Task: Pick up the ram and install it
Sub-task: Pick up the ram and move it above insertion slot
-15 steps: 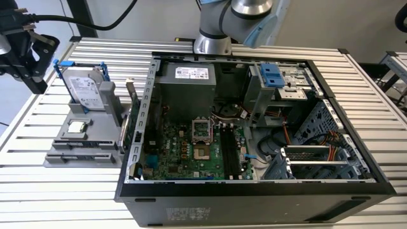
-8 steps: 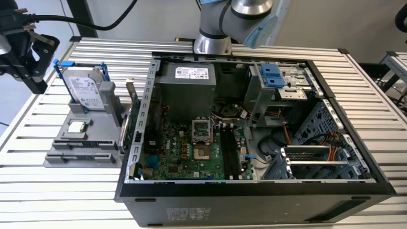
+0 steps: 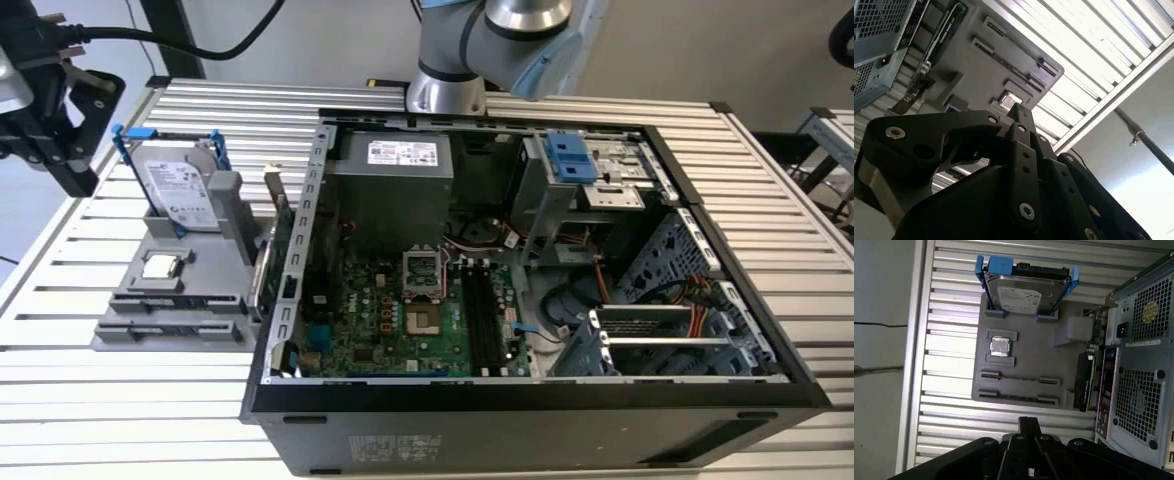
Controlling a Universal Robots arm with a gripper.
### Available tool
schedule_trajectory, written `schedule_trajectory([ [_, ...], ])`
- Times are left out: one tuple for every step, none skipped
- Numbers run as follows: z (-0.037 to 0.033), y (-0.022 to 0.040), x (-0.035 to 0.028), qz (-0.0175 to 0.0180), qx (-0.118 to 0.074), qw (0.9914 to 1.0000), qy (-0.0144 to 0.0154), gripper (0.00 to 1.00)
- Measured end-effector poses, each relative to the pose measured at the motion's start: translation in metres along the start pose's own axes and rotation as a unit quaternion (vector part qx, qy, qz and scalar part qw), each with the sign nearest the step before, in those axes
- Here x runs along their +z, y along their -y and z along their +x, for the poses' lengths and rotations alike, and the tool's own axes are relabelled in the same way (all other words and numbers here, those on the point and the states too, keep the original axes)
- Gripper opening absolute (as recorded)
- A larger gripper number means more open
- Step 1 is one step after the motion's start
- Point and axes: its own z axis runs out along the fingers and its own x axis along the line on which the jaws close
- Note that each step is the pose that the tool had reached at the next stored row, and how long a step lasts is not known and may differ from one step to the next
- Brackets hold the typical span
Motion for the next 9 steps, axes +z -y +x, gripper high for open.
schedule_trajectory([
  [0.0,0.0,-0.0002,0.0002,-0.003,0.99999,-0.0002,0.0],
  [0.0,0.0,-0.0003,0.0004,-0.007,0.99998,-0.0004,0.0],
  [0.0,0.0,-0.0004,0.0006,-0.011,0.99994,-0.0006,0.0],
  [0.0,0.0,-0.0005,0.0008,-0.015,0.99989,-0.0008,0.0],
  [0.0,0.0,-0.0006,0.0009,-0.019,0.99983,-0.001,0.0],
  [0.0,0.0,-0.0006,0.001,-0.023,0.99974,-0.0012,0.0],
  [0.0,0.0,-0.0007,0.0012,-0.027,0.99964,-0.0014,0.0],
  [0.0,0.0,-0.0007,0.0013,-0.031,0.99953,-0.0016,0.0],
  [0.0,0.0,-0.0007,0.0014,-0.034,0.9994,-0.0018,0.0],
])
